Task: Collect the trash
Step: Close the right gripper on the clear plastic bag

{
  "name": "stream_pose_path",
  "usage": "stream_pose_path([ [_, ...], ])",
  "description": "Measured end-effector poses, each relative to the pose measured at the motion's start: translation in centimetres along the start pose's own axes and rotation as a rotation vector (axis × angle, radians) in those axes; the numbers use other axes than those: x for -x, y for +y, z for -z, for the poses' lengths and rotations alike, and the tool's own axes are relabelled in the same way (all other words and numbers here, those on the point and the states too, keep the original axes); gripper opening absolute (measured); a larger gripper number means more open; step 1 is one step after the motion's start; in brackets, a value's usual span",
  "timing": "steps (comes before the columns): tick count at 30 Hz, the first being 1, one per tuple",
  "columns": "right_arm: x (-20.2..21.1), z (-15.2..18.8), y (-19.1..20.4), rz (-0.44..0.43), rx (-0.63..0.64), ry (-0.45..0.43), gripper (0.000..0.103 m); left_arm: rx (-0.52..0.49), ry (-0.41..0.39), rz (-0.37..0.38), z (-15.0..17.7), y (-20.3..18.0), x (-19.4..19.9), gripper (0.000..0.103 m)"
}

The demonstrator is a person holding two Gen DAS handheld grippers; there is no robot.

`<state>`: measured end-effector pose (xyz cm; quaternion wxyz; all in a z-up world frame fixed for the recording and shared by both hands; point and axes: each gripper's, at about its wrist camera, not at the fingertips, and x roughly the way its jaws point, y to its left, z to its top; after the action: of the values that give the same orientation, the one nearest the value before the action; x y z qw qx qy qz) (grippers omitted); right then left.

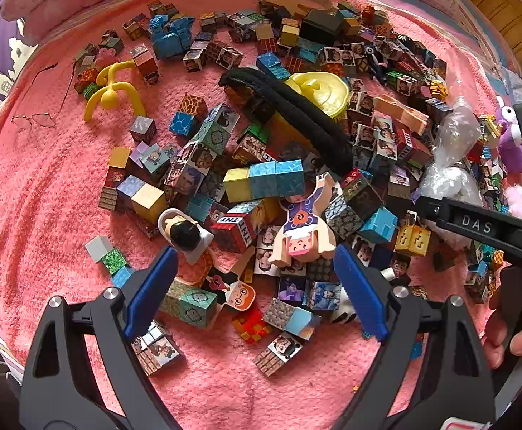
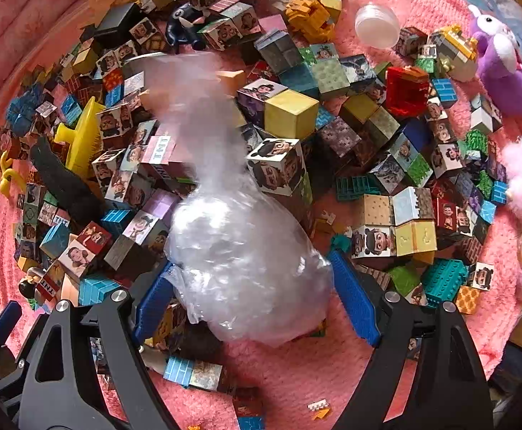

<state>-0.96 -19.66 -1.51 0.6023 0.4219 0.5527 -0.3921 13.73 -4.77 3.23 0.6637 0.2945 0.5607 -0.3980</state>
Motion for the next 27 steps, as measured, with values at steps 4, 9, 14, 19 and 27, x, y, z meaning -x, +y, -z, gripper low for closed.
stream_pose_path([
  [4,-0.6,-0.1,0.0,-0.039,-0.014,0.034,0.062,0.006,0.013,-0.005,-0.1,0.1,-0.4,0.085],
  [9,-0.3,0.3,-0.2,-0.038,-0.031,0.016,0.053,-0.005,0.013,-0.009,-0.1,-0.2,-0.3,0.085],
  [14,1.3,1.2,-0.5,-0.044,-0.036,-0.027,0.051,-0.014,0.012,-0.003,0.1,-0.4,-0.1,0.085],
  [19,2.7,1.9,-0.9,-0.058,-0.056,-0.060,0.051,-0.038,0.003,0.041,0.7,-1.2,0.3,0.085],
  [27,2.8,4.2,-2.7,-0.069,-0.069,-0.057,0.051,-0.237,0.008,0.124,2.3,-6.6,0.3,0.085],
])
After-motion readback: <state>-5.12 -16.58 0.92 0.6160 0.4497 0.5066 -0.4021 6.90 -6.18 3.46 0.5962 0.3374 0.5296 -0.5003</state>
